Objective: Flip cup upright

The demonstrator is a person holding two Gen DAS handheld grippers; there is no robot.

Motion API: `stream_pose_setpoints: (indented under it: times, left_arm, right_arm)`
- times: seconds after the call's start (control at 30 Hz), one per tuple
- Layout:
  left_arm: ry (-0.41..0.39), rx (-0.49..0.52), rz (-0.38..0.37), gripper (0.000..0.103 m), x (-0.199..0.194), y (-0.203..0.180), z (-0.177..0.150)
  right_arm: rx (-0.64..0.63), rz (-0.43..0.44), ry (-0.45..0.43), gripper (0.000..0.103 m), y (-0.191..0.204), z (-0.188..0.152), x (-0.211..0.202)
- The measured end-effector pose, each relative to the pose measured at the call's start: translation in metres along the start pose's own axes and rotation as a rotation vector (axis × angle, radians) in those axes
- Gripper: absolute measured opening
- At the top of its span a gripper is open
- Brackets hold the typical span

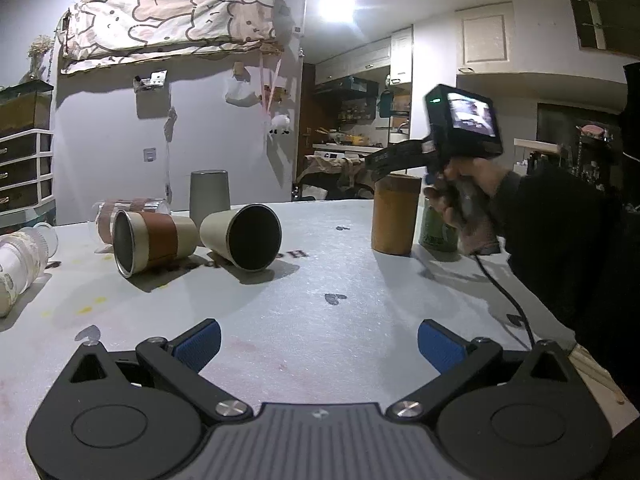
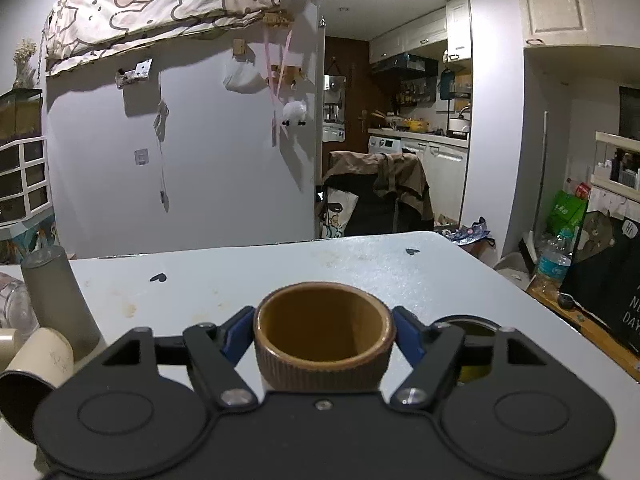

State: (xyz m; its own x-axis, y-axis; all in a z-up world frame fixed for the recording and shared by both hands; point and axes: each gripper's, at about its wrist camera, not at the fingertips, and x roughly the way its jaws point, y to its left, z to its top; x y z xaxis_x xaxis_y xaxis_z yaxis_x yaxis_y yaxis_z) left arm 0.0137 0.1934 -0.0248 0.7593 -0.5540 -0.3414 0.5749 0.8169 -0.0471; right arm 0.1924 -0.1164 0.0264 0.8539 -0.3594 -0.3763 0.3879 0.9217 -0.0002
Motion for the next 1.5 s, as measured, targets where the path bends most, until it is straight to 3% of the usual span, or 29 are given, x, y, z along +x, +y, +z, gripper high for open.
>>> stream_pose_setpoints:
  times: [0.07,0.17,0.53,0.7,1.0,1.5]
  left_arm:
    - [-0.004,-0.005,0.003,0.103,0.0,0.001,0.001]
    - [-0.007,0.0,0.009,0.103,0.0,0.001,0.002]
    - [-0.027,-0.012,0.043,0.103,-0.001,0.004,0.011]
    - [-0.037,-0.021,0.055,0.103,-0.003,0.006,0.013]
    - [-0.042,-0.021,0.104,0.103,-0.007,0.007,0.013]
    - [-0.045,-0.034,0.159,0.103,-0.011,0.009,0.01]
  right_arm:
    - [0.027,0.025,-0.014,0.098,-0.004,-0.001,-0.013]
    - [0.053,0.065,-0.049,0.1,-0.011,-0.004,-0.041]
    - [0.036,0.15,-0.122,0.101,-0.02,-0.06,-0.165]
    - [0.042,0.133,-0.116,0.101,-0.024,-0.089,-0.198]
    - [0.038,0.062,-0.1,0.101,-0.027,-0.135,-0.232]
    - [0.027,0.077,-0.1,0.101,-0.026,-0.148,-0.241]
